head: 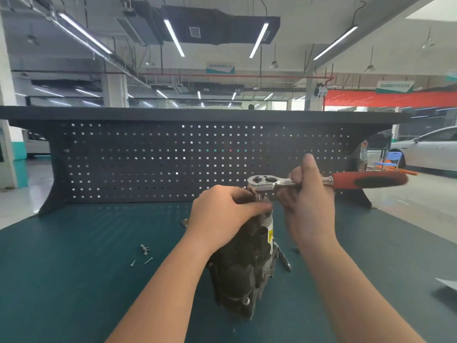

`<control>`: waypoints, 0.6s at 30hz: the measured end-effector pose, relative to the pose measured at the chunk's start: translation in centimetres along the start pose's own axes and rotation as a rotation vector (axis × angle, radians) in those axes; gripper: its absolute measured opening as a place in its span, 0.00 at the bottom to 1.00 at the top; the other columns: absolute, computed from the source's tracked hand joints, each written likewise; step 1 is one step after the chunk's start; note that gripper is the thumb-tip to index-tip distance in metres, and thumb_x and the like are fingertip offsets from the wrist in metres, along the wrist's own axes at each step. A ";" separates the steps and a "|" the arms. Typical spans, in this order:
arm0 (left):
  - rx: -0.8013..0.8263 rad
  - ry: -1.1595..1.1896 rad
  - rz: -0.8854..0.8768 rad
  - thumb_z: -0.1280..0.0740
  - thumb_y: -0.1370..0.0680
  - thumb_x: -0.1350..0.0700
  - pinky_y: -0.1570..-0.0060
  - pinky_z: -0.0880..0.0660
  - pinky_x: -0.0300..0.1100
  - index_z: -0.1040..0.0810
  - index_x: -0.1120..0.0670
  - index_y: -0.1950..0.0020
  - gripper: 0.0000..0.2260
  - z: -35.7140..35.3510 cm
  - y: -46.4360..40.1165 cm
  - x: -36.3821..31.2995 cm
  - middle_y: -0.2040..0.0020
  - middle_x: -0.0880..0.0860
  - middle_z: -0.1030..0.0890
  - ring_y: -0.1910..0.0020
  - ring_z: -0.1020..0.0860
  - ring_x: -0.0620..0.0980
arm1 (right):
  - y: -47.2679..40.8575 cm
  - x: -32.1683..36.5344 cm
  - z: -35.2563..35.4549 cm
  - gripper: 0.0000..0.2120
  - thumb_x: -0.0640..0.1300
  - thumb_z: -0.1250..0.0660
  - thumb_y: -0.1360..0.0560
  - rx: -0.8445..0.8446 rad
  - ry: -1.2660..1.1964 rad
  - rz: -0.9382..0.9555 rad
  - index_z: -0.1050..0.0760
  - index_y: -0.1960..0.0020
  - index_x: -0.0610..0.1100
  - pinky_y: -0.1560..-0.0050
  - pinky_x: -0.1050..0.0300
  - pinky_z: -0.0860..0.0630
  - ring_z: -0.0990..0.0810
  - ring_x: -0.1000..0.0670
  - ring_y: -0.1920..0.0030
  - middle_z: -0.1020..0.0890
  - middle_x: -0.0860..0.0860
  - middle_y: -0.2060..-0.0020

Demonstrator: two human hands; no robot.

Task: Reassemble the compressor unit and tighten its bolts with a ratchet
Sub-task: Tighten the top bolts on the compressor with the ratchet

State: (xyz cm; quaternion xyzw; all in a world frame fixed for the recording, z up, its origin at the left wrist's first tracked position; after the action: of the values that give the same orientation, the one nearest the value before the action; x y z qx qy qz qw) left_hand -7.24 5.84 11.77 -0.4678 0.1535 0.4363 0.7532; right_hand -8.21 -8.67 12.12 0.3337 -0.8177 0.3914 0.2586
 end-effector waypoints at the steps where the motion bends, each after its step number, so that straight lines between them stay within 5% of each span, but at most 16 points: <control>1: 0.002 0.003 0.009 0.27 0.32 0.37 0.53 0.26 0.35 0.17 0.34 0.57 0.07 -0.1 0.0 0.0 0.61 0.34 0.17 0.56 0.22 0.31 | 0.9 0.2 -0.1 0.24 0.52 0.40 0.20 -0.082 0.069 0.087 0.34 0.75 0.49 0.74 0.61 0.38 0.39 0.54 0.77 0.37 0.56 0.78; 4: -0.016 0.000 0.038 0.26 0.33 0.39 0.50 0.26 0.38 0.16 0.39 0.55 0.09 -0.5 -0.1 -0.3 0.58 0.36 0.16 0.52 0.20 0.36 | 3.8 0.5 -0.8 0.23 0.50 0.42 0.20 -0.249 0.197 0.398 0.32 0.74 0.48 0.71 0.68 0.34 0.32 0.58 0.76 0.31 0.57 0.79; 7: 0.005 -0.023 0.030 0.26 0.30 0.40 0.44 0.25 0.44 0.15 0.39 0.52 0.09 -0.5 0.1 -0.3 0.56 0.37 0.15 0.49 0.20 0.39 | 5.8 -0.5 -1.0 0.21 0.52 0.43 0.21 -0.185 0.222 0.482 0.31 0.71 0.46 0.71 0.74 0.35 0.30 0.62 0.75 0.28 0.59 0.78; 10: 0.003 -0.029 0.001 0.28 0.27 0.42 0.46 0.25 0.42 0.16 0.37 0.53 0.05 0.1 0.4 0.0 0.58 0.38 0.16 0.51 0.20 0.40 | 5.0 -0.6 -0.3 0.22 0.59 0.43 0.25 0.020 0.227 0.353 0.30 0.72 0.49 0.73 0.66 0.35 0.33 0.57 0.76 0.31 0.57 0.79; 14: -0.044 -0.032 0.022 0.30 0.26 0.41 0.54 0.30 0.30 0.18 0.35 0.56 0.01 0.6 0.5 0.4 0.61 0.36 0.17 0.55 0.22 0.35 | 0.7 -0.5 0.0 0.24 0.53 0.42 0.20 0.228 0.066 -0.054 0.30 0.74 0.50 0.78 0.65 0.39 0.38 0.54 0.80 0.37 0.54 0.82; 18: -0.023 -0.070 0.014 0.31 0.27 0.39 0.54 0.29 0.29 0.20 0.32 0.56 0.01 0.1 0.4 0.1 0.60 0.32 0.18 0.57 0.23 0.30 | -2.7 -0.2 -0.3 0.24 0.53 0.41 0.20 0.315 -0.119 -0.388 0.30 0.73 0.47 0.78 0.63 0.41 0.41 0.54 0.82 0.39 0.53 0.82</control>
State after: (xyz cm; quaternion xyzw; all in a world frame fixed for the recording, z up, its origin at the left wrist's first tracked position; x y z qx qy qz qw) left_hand -7.55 6.10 11.51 -0.4596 0.1253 0.4594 0.7497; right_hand -5.99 -9.62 13.44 0.5429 -0.6811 0.4366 0.2252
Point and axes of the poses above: each hand's wrist, its own y-axis away from the middle knuckle, its own z-axis out of the back of the hand, x = y × z, the point moved 2 cm from there along -y, towards the middle knuckle
